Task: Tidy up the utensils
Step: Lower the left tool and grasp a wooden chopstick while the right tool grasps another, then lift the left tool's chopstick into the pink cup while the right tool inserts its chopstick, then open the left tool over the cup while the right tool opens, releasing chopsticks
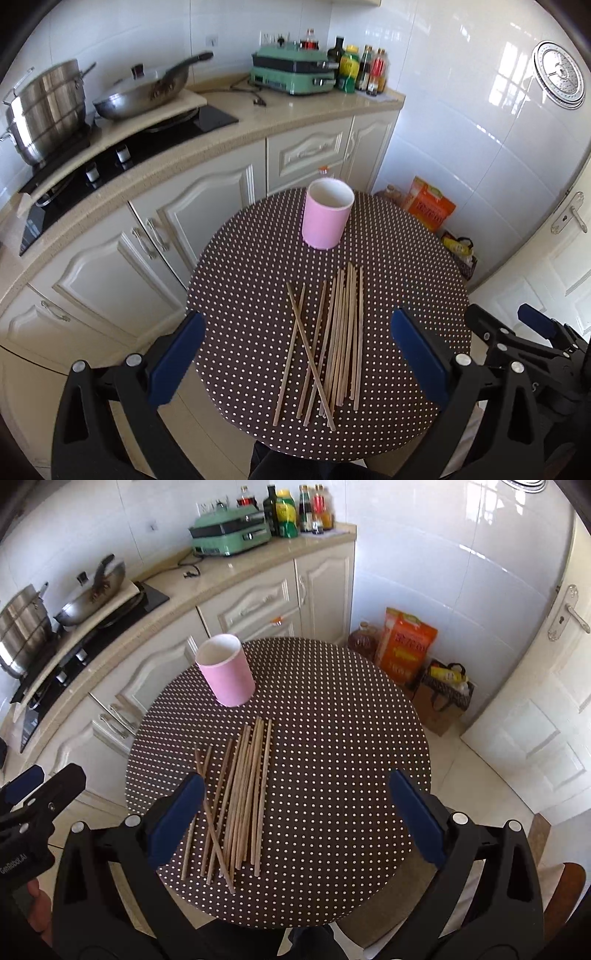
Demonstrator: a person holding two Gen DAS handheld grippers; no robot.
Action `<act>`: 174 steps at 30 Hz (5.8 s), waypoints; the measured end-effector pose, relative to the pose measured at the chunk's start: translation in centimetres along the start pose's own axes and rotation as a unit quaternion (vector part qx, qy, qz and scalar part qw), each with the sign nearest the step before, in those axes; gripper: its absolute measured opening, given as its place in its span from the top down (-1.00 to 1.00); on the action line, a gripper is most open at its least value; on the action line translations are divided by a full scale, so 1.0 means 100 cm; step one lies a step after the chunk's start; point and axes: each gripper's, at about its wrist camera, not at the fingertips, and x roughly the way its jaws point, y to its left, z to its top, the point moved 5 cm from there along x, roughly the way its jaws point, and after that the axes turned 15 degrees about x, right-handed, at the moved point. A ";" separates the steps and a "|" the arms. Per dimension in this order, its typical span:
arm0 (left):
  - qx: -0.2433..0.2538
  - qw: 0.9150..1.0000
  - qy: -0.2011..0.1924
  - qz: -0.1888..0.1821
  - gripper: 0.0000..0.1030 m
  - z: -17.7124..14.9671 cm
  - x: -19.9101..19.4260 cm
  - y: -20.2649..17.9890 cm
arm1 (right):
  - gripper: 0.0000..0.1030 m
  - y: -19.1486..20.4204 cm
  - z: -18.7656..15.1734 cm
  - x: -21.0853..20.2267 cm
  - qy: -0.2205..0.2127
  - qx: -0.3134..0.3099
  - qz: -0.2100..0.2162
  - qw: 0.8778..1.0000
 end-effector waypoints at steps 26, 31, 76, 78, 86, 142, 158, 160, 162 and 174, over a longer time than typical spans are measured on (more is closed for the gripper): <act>0.044 0.965 0.258 -0.028 -0.92 -0.068 0.216 0.029 | -0.63 -0.005 -0.052 0.202 0.228 0.015 -0.108 0.968; 0.053 0.960 0.274 -0.035 -0.92 -0.077 0.232 0.026 | -0.62 -0.007 -0.058 0.217 0.237 0.012 -0.117 0.964; 0.032 0.974 0.220 -0.043 0.89 0.018 0.240 0.019 | 0.86 0.006 0.040 0.228 0.214 0.068 -0.050 0.973; 0.032 0.976 0.210 -0.042 0.89 0.025 0.231 0.022 | 0.86 0.000 0.051 0.218 0.204 0.068 -0.044 0.975; 0.038 0.987 0.154 -0.023 0.89 0.055 0.200 0.026 | 0.86 -0.010 0.088 0.181 0.169 0.079 -0.021 0.982; -0.049 0.989 -0.138 -0.027 0.88 0.258 0.229 0.036 | 0.86 0.112 0.258 0.203 -0.097 0.072 0.164 0.979; 0.006 0.993 -0.106 -0.056 0.88 0.201 0.242 0.023 | 0.85 0.110 0.203 0.223 -0.031 0.036 0.165 0.985; 0.012 0.993 -0.105 -0.054 0.87 0.199 0.240 0.023 | 0.85 0.111 0.200 0.222 -0.027 0.029 0.160 0.986; 0.014 0.993 -0.105 -0.053 0.87 0.199 0.239 0.024 | 0.85 0.109 0.198 0.222 -0.019 0.033 0.162 0.986; 0.027 0.994 -0.092 -0.043 0.46 0.188 0.229 0.029 | 0.04 0.091 0.194 0.218 -0.006 0.051 0.113 0.992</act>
